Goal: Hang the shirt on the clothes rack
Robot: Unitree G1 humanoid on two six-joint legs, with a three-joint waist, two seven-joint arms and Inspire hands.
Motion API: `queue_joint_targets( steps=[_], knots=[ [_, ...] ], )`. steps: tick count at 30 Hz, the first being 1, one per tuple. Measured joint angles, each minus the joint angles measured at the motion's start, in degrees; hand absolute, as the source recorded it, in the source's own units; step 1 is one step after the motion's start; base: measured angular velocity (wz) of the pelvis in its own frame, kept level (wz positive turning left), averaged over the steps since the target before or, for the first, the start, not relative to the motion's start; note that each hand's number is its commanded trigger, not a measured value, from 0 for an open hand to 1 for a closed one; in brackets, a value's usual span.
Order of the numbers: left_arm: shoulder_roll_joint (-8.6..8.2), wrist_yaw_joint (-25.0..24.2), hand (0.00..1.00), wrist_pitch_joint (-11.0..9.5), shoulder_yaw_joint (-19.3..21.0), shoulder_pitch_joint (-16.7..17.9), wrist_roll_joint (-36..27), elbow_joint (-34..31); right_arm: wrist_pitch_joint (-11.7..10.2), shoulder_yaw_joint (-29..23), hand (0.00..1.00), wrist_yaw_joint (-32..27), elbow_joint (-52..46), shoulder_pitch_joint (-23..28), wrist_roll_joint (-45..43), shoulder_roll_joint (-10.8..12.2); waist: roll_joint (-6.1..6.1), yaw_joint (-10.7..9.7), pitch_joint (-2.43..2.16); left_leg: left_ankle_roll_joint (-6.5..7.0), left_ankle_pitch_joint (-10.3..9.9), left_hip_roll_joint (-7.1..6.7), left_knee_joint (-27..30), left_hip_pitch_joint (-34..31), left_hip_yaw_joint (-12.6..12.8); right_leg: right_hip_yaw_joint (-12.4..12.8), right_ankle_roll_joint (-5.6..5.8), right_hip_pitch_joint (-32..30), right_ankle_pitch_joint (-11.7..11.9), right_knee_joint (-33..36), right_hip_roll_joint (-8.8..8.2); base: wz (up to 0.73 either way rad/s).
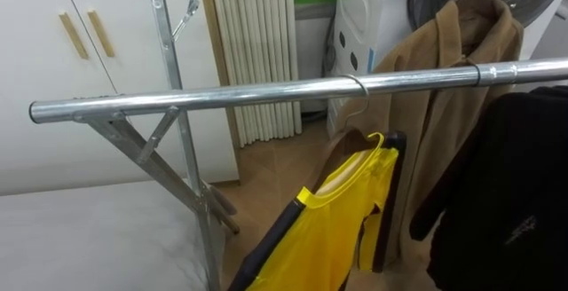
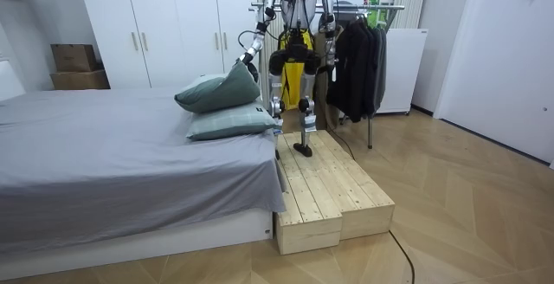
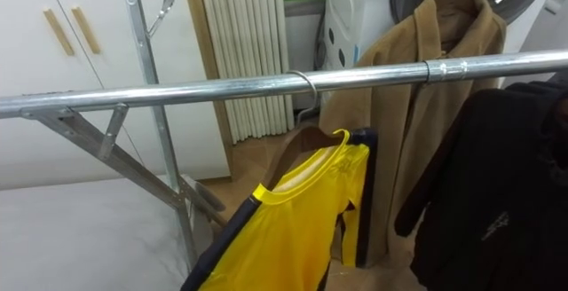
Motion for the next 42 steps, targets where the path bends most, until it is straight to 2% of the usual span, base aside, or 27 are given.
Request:
queue_joint_targets(
  steps=[4,5,6,10,15,16,19,21,25,26,29,31,33,34,35,36,37,39,40,42],
  knots=[
    [0.0,-0.01,0.0,0.0,-0.03,-0.01,-0.4,0.0,0.19,0.14,0.0,-0.01,0.18,0.08,2.42,0.06,0.01,-0.01,0.01,0.0,0.03,-0.14,0.17,-0.07,-0.2,0.04,-0.14,0.13,-0.2,-0.03,-0.12,0.04],
    [0.0,0.0,0.0,-0.01,-0.02,-0.01,-0.69,0.0,0.17,-0.02,0.0,-0.01,0.13,0.11,3.21,0.08,-0.23,0.0,0.16,0.0,0.03,-0.21,0.2,-0.04,-0.26,-0.85,-0.3,0.08,-0.32,-0.04,-0.22,0.07],
    [0.04,0.02,0.0,-0.05,-0.02,-0.1,-0.7,0.0,0.12,-0.16,0.0,0.02,0.01,0.1,3.74,0.12,0.02,-0.07,-0.06,0.01,0.02,-0.37,0.24,-0.09,-0.6,-1.41,-0.37,0.1,-0.43,-0.04,-0.52,0.11],
    [0.03,0.23,0.0,-0.4,-0.02,-0.16,-0.72,0.0,0.07,-0.68,0.0,0.04,0.05,0.41,4.57,0.43,-0.11,-0.07,-0.02,0.01,0.03,-0.51,0.24,-0.2,-1.36,-1.95,0.03,0.09,-0.85,-0.04,-0.87,0.08],
    [0.04,0.65,0.0,-1.63,-0.11,-0.19,-2.32,0.0,0.04,-0.02,0.0,0.71,-0.03,0.13,5.09,0.2,-0.1,0.17,-0.1,-0.03,0.05,-0.4,0.24,-0.3,-1.58,-3.15,-0.24,0.15,-0.95,0.0,-0.98,0.09],
    [0.04,0.75,0.0,-1.9,-0.25,-0.19,-2.77,0.0,0.02,0.24,0.0,0.83,-0.06,0.07,5.35,0.1,0.12,0.24,-0.23,-0.04,0.06,-0.38,0.24,-0.32,-1.64,-3.19,-0.31,0.15,-0.99,0.0,-0.96,0.06],
    [0.13,2.26,0.0,-3.06,-2.12,-0.39,-5.35,0.0,0.01,1.74,0.0,1.32,-0.01,-0.18,5.38,-0.4,0.18,1.29,-0.28,-0.12,0.11,-0.29,0.33,-0.44,-1.68,-4.15,-0.72,-0.12,-1.02,0.31,-1.03,0.05],
    [0.16,3.23,0.0,-3.92,-4.25,-1.22,-7.1,0.0,0.01,1.83,0.0,1.33,0.08,-0.9,5.03,-0.99,0.11,3.06,-0.35,-0.17,0.11,-0.46,1.27,-1.63,-1.57,-11.7,-1.68,-2.06,-1.56,1.72,-2.99,0.06],
    [0.35,4.05,0.0,-5.43,-7.89,-2.63,-7.63,0.0,0.01,4.11,0.0,2.32,0.37,-2.78,2.1,-2.45,0.4,2.85,-0.25,-0.37,0.26,-0.61,3.85,-4.7,-3.12,-15.71,-2.25,-2.98,-1.99,2.41,-3.97,0.47],
    [0.44,4.06,0.0,-6.79,-7.98,-2.7,-7.59,0.0,0.01,4.32,0.0,2.56,0.58,-3.4,0.65,-2.67,0.62,2.93,-0.3,-0.61,0.43,-0.46,4.35,-5.36,-3.28,-16.93,-2.36,-2.92,-1.95,2.21,-4.14,0.6],
    [0.73,4.02,0.0,-8.68,-8.73,-3.23,-7.49,-0.01,0.01,4.62,0.0,2.58,0.74,-4.45,-1.32,-2.96,0.84,2.84,-0.21,-0.76,1.24,-0.34,5.97,-7.52,-3.13,-20.84,-3.01,-3.05,-2.18,2.09,-4.97,0.7],
    [1.13,3.99,0.0,-8.8,-9.87,-4.66,-7.49,-0.02,0.01,4.6,0.0,2.61,0.63,-4.62,-1.52,-3.12,0.96,2.78,-0.34,-0.7,2.16,-0.34,6.3,-9.18,-2.25,-24.12,-3.59,-3.61,-2.37,1.99,-5.77,0.89],
    [1.26,3.66,0.0,-9.78,-10.2,-5.85,-7.5,-0.12,0.12,3.94,0.0,3.12,0.61,-5.06,-4.42,-3.53,0.69,2.92,-0.31,-0.27,2.19,0.54,9.16,-10.21,2.25,-27.7,-4.36,-3.93,-2.62,2.06,-6.88,0.78],
    [1.28,3.34,0.0,-9.83,-10.22,-5.85,-7.37,-0.15,0.12,3.89,0.0,3.12,0.47,-5.08,-5.26,-3.56,0.61,2.8,-0.35,0.19,1.88,0.71,10.46,-10.36,3.98,-28.56,-4.52,-3.88,-2.72,2.09,-7.17,0.74],
    [1.33,2.43,0.0,-9.83,-10.27,-6.08,-7.05,-0.29,0.26,3.82,0.0,3.04,0.15,-4.97,-6.31,-3.54,0.52,2.53,-0.47,1.18,0.91,1.9,13.67,-10.75,7.59,-30.37,-4.69,-3.87,-2.85,2.11,-7.57,0.87],
    [1.61,1.39,0.0,-9.83,-10.71,-6.65,-7.06,-0.37,0.6,3.83,0.0,2.85,0.09,-5.04,-6.74,-3.83,0.75,2.45,-0.62,1.62,-0.3,3.24,17.2,-10.89,11.03,-32.44,-4.82,-3.76,-2.99,2.14,-7.87,0.95],
    [1.79,0.86,0.0,-9.9,-11.06,-6.86,-7.06,-0.56,0.85,3.85,0.0,2.82,0.05,-5.07,-6.99,-4.01,0.77,2.45,-0.66,1.9,-0.99,3.91,19.24,-10.86,12.22,-33.81,-4.91,-3.61,-3.1,2.12,-8.08,1.14],
    [2.99,-0.99,0.0,-10.95,-11.93,-7.94,-6.35,-1.5,1.34,3.59,0.0,2.33,0.11,-4.78,-7.02,-4.23,0.73,1.67,-0.65,1.96,-3.31,6.7,26.9,-9.71,14.84,-39.83,-5.11,-2.63,-3.88,2.13,-8.65,1.36],
    [3.11,-1.28,0.0,-11.19,-11.95,-8.18,-5.97,-2.09,1.36,3.36,0.0,2.33,0.11,-4.79,-6.91,-4.31,0.73,1.46,-0.64,2.03,-3.83,7.08,27.9,-9.35,14.99,-41.5,-5.02,-2.57,-4.1,2.13,-8.81,1.5],
    [3.41,-2.38,0.0,-12.73,-12.41,-9.59,-4.86,-3.71,1.44,2.65,0.0,2.34,0.1,-4.66,-6.66,-4.23,0.71,1.06,-0.59,1.04,-4.78,7.93,27.72,-6.83,16.46,-47.66,-4.73,-2.14,-4.49,1.98,-9.51,1.47]
  ],
)
